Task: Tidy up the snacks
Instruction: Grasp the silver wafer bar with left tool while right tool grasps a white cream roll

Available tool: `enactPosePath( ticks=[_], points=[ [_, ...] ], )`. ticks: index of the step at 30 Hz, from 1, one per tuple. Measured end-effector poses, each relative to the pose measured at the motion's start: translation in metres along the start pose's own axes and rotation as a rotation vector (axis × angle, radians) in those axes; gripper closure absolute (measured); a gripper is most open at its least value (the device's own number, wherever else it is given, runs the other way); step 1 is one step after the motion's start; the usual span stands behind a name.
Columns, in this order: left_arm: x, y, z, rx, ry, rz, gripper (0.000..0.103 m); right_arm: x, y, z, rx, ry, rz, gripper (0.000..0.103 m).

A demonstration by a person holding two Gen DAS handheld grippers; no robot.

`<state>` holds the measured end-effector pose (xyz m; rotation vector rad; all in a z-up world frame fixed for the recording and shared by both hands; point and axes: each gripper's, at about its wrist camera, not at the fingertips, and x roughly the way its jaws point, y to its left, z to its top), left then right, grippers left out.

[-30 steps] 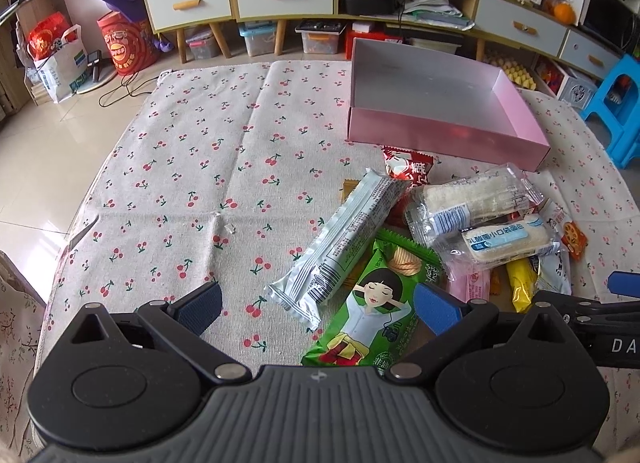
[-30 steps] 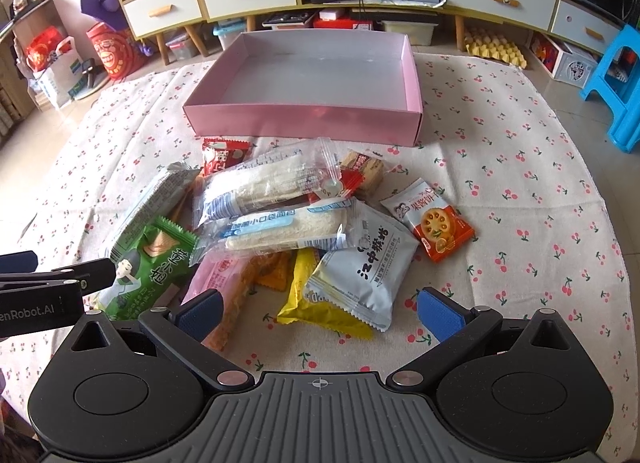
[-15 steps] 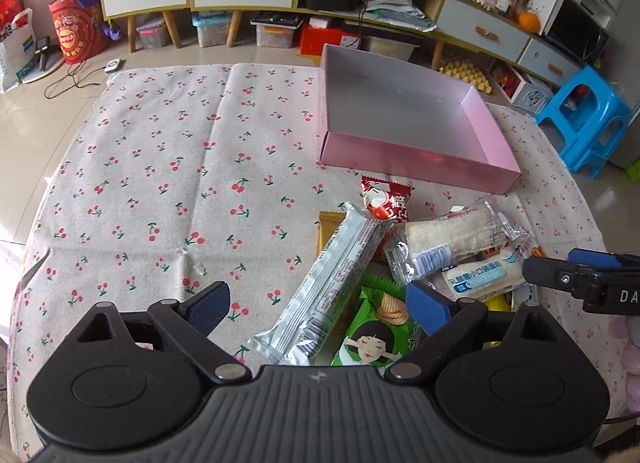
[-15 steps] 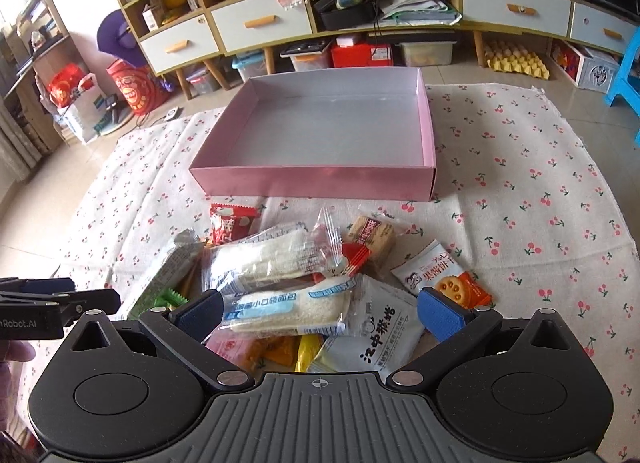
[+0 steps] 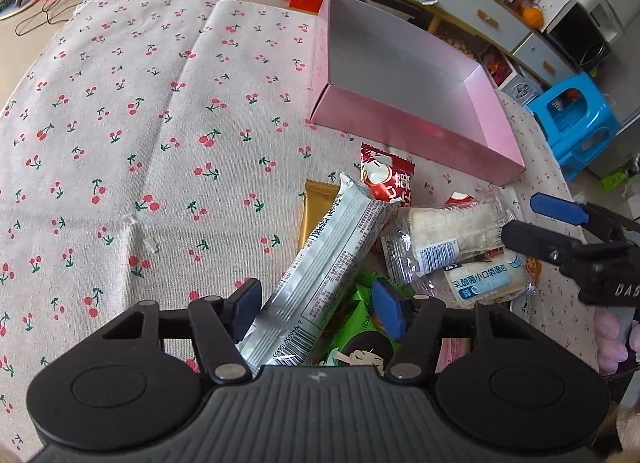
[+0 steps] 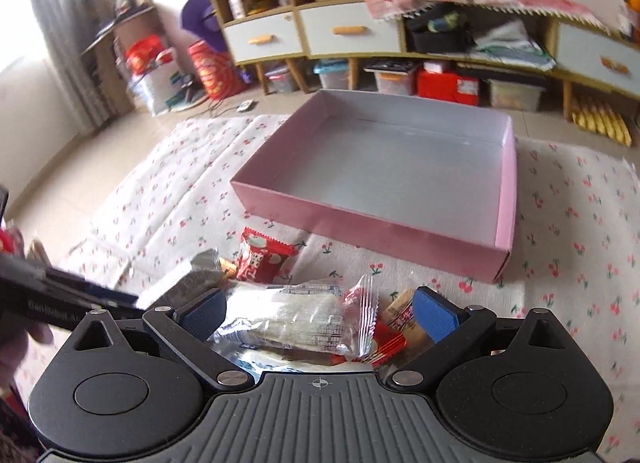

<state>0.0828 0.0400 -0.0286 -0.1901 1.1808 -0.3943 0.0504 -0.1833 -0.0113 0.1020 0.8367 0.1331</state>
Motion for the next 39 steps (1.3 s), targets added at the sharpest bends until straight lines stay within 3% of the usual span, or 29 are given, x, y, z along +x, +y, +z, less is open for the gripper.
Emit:
enactPosePath(
  ticks=[3, 10, 15, 25, 34, 37, 39],
  points=[
    [0.001, -0.001, -0.001, 0.01, -0.006, 0.005, 0.046, 0.007, 0.017, -0.001, -0.218, 0.029, -0.01, 0.003],
    [0.006, -0.001, 0.003, 0.029, -0.014, 0.015, 0.046, 0.032, 0.044, -0.003, -0.425, 0.124, 0.017, 0.009],
    [0.01, 0.0, 0.006, 0.033, -0.015, 0.015, 0.05, 0.048, 0.04, -0.005, -0.437, 0.156, 0.029, 0.011],
    [0.007, -0.002, 0.009, 0.018, -0.044, 0.038, 0.071, 0.051, 0.039, -0.004, -0.429, 0.135, 0.014, 0.016],
    [0.005, 0.0, 0.008, 0.004, -0.051, 0.052, 0.073, 0.06, 0.058, 0.001, -0.502, 0.12, 0.014, 0.016],
    [0.003, 0.003, 0.007, -0.012, -0.054, 0.058, 0.074, 0.062, 0.056, 0.002, -0.461, 0.127, 0.045, 0.027],
    [0.001, 0.005, 0.008, -0.027, -0.057, 0.055, 0.075, 0.063, 0.051, 0.003, -0.398, 0.139, 0.089, 0.044]
  ],
)
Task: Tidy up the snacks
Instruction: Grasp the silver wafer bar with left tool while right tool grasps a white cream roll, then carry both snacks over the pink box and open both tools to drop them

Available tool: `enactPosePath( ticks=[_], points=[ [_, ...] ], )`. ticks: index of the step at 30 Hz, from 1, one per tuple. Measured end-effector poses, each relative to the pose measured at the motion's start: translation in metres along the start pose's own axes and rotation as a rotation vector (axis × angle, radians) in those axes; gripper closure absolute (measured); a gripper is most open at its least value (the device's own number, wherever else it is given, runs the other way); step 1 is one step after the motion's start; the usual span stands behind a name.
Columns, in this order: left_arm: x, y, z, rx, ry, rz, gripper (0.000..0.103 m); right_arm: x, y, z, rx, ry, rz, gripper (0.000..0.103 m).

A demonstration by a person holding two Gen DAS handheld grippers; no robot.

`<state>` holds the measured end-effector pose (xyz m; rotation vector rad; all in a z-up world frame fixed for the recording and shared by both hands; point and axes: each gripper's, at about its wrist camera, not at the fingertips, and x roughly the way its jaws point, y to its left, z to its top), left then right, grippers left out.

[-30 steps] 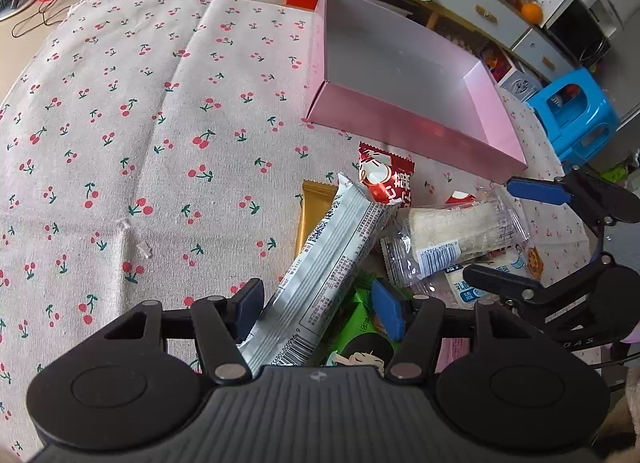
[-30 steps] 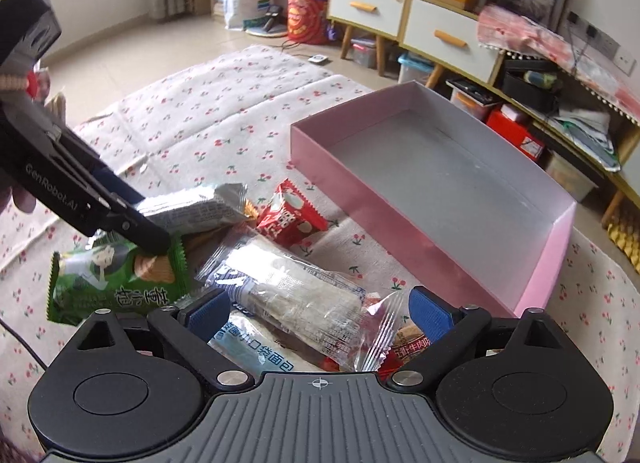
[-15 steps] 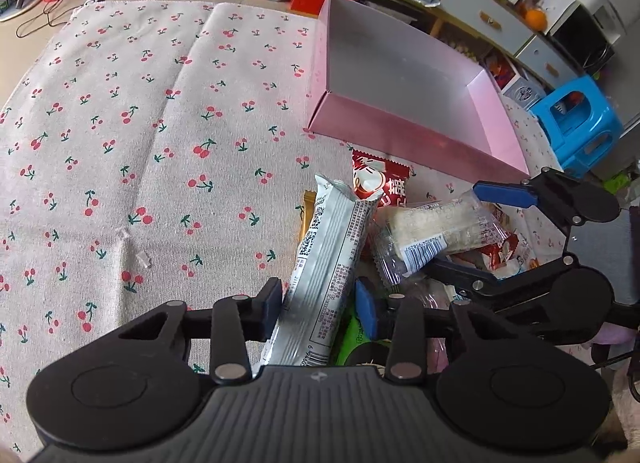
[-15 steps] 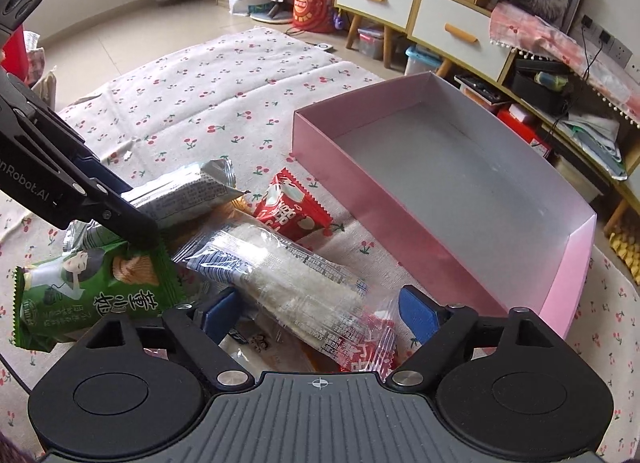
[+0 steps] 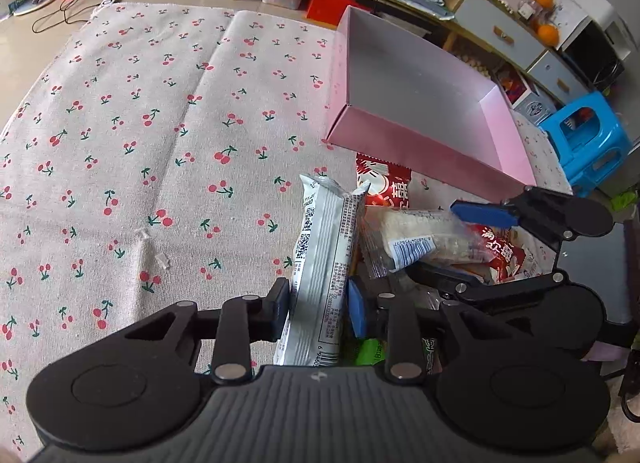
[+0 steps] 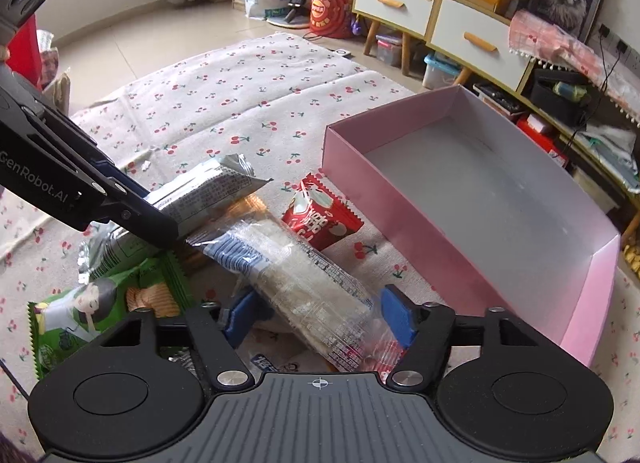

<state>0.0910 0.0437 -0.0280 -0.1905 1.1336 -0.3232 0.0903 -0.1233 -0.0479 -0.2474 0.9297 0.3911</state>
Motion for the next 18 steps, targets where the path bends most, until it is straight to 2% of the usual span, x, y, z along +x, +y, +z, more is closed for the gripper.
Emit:
enactPosePath(
  ticks=[3, 14, 18],
  points=[
    [-0.004, 0.003, 0.001, -0.024, -0.007, -0.011, 0.075, -0.001, -0.009, -0.001, 0.103, 0.005, 0.05, 0.057],
    [-0.009, 0.011, 0.004, -0.089, -0.016, -0.068, 0.076, -0.007, -0.027, -0.002, 0.449, 0.056, 0.1, 0.062],
    [-0.011, 0.015, 0.006, -0.125, -0.016, -0.091, 0.076, -0.012, -0.034, -0.005, 0.564, 0.055, 0.157, 0.063]
  ],
)
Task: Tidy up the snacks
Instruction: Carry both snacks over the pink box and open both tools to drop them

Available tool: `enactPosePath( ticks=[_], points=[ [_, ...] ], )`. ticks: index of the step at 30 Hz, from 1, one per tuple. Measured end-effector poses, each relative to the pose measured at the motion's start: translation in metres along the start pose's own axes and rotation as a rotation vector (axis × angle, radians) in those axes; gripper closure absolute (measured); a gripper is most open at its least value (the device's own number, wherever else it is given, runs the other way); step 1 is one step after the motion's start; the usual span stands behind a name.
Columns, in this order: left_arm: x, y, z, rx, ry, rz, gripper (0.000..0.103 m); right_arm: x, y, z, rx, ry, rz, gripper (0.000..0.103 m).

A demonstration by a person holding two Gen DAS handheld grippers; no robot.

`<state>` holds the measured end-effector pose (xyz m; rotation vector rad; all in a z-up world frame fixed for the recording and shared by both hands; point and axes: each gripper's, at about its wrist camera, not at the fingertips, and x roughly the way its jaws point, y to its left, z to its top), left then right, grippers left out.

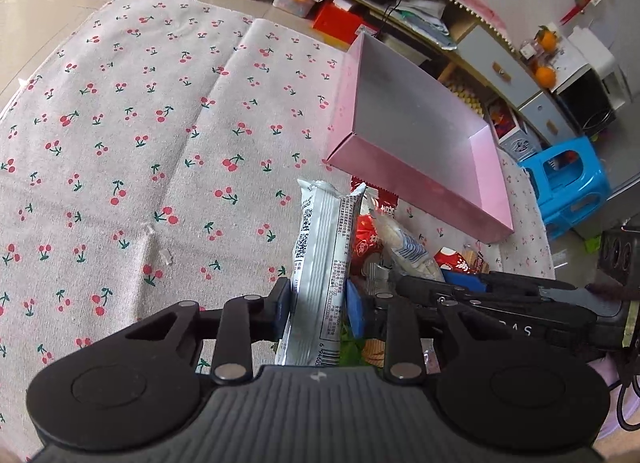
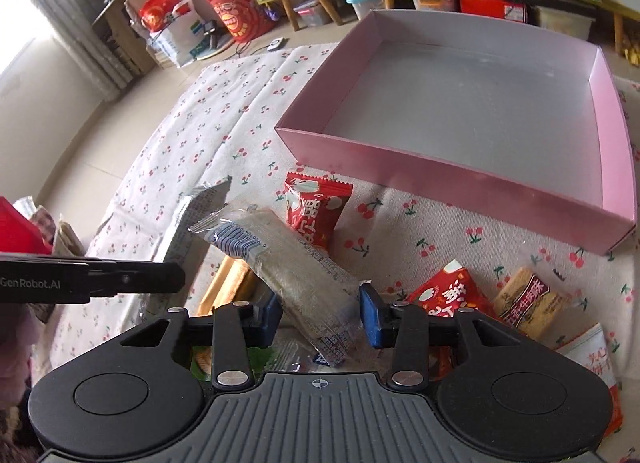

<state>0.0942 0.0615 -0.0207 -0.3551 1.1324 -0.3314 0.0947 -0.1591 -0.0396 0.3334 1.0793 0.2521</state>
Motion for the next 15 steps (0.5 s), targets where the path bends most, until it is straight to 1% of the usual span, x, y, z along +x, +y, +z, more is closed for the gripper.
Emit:
enactPosePath(
  ticks=[4, 7, 11, 15],
  points=[
    [-0.003, -0.001, 0.003, -0.018, -0.006, -0.018, 0.078, -0.01, -0.002, 0.0, 0.075, -0.004, 0.051, 0.063],
    [-0.006, -0.006, 0.007, -0.013, -0.028, -0.025, 0.078, -0.018, -0.002, 0.001, 0.115, -0.017, 0.076, 0.063],
    [-0.01, -0.012, 0.014, -0.032, -0.058, -0.039, 0.079, -0.029, -0.006, 0.007, 0.171, -0.048, 0.101, 0.063],
    [-0.016, -0.019, 0.021, -0.048, -0.113, -0.063, 0.079, -0.041, -0.017, 0.015, 0.24, -0.101, 0.118, 0.063]
  ],
)
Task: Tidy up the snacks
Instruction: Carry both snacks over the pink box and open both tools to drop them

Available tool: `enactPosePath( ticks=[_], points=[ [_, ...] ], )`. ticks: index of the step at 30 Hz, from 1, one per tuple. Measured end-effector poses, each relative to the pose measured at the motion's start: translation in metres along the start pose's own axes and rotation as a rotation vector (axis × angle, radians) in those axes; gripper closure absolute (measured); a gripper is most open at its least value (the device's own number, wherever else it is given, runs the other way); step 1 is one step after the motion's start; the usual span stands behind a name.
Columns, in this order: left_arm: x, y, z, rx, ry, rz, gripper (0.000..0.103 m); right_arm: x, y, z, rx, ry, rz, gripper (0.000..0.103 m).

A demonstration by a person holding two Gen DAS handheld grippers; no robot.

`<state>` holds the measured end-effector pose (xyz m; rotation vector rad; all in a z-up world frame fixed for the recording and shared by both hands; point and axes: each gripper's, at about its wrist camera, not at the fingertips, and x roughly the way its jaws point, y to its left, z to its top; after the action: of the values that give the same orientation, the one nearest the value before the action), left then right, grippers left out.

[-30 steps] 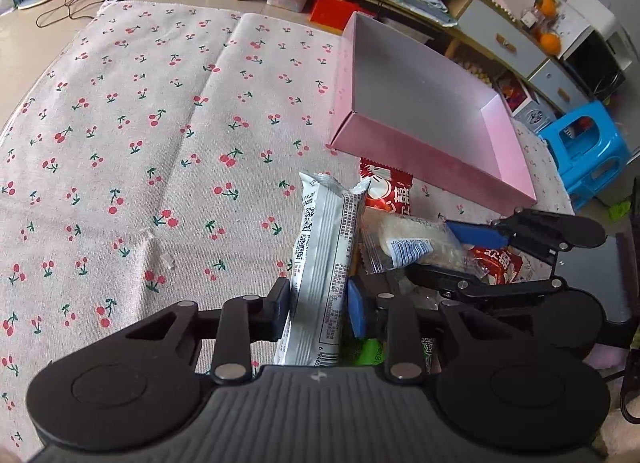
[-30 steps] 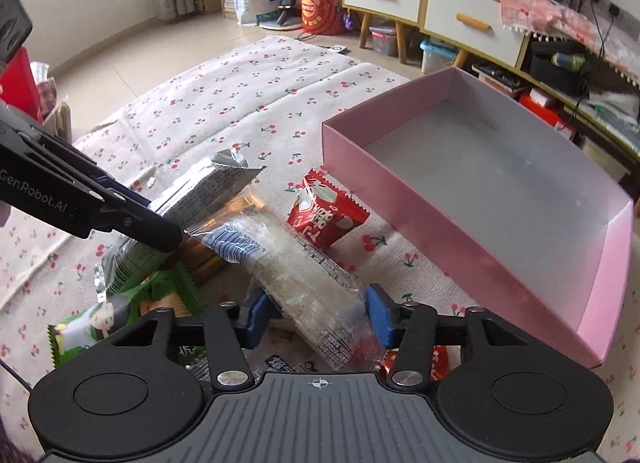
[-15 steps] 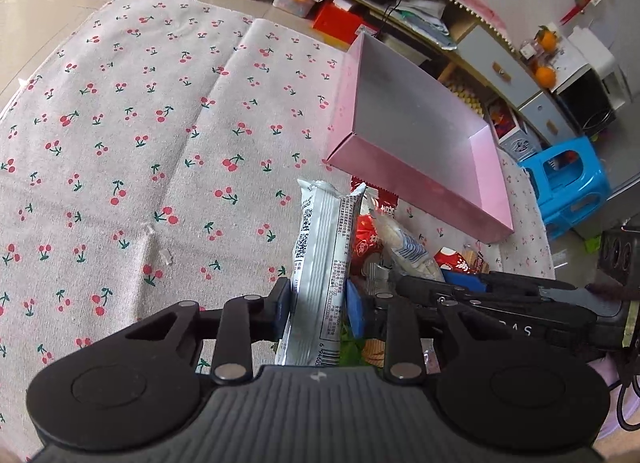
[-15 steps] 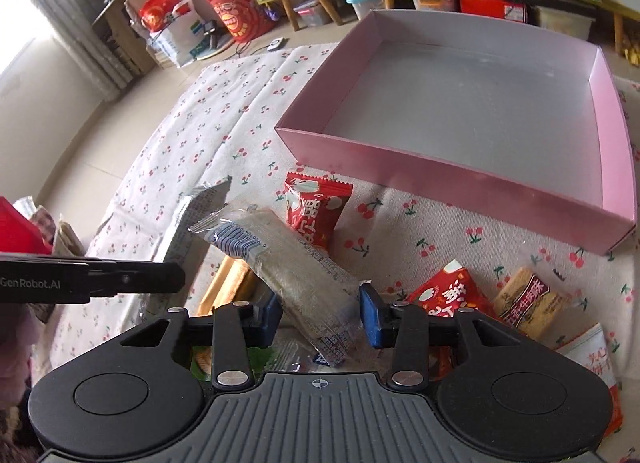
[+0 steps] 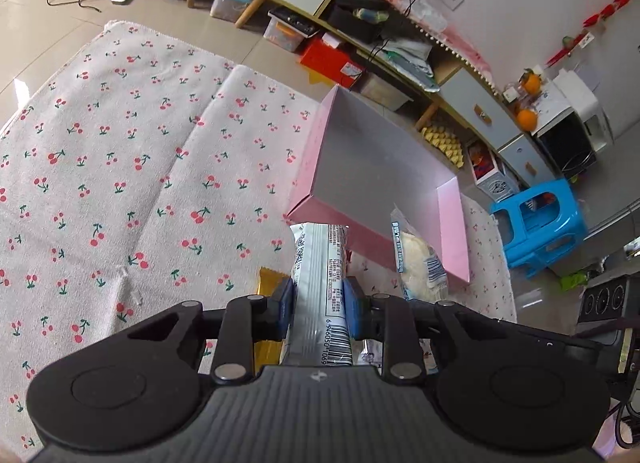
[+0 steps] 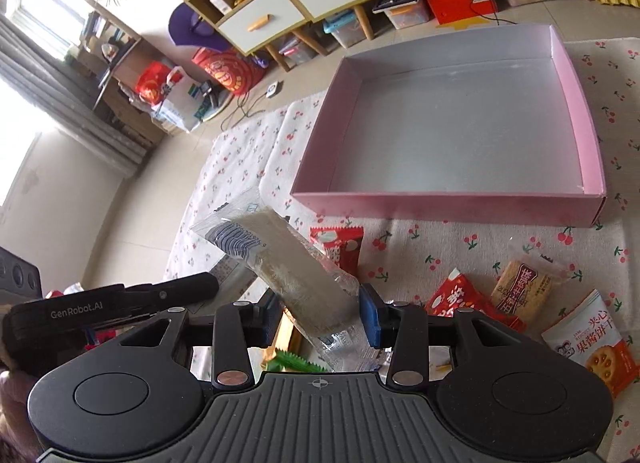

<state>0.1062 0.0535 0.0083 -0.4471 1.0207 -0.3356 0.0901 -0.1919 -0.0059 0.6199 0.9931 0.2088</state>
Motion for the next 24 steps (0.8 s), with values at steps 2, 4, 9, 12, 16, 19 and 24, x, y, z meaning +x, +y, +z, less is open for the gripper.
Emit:
enactPosePath(
  ticks=[2, 4, 9, 12, 16, 19, 24],
  points=[
    [0.0, -0.003, 0.002, 0.002, -0.041, -0.008, 0.079, -0.006, -0.003, 0.006, 0.019, -0.031, -0.006, 0.063],
    [0.005, -0.006, 0.006, 0.0, -0.049, -0.019, 0.079, -0.011, -0.007, 0.012, 0.034, -0.062, -0.014, 0.063],
    [0.021, -0.016, 0.026, -0.015, -0.069, -0.044, 0.079, -0.013, -0.024, 0.03, 0.106, -0.146, -0.048, 0.063],
    [0.035, -0.027, 0.04, 0.0, -0.089, -0.06, 0.079, -0.009, -0.033, 0.038, 0.145, -0.189, -0.06, 0.063],
    [0.056, -0.039, 0.055, 0.016, -0.125, -0.09, 0.079, -0.005, -0.047, 0.046, 0.187, -0.237, -0.073, 0.063],
    [0.073, -0.043, 0.063, 0.02, -0.137, -0.098, 0.079, 0.0, -0.059, 0.053, 0.215, -0.274, -0.081, 0.063],
    [0.091, -0.045, 0.067, 0.038, -0.14, -0.084, 0.079, 0.009, -0.08, 0.056, 0.251, -0.296, -0.108, 0.063]
  ],
)
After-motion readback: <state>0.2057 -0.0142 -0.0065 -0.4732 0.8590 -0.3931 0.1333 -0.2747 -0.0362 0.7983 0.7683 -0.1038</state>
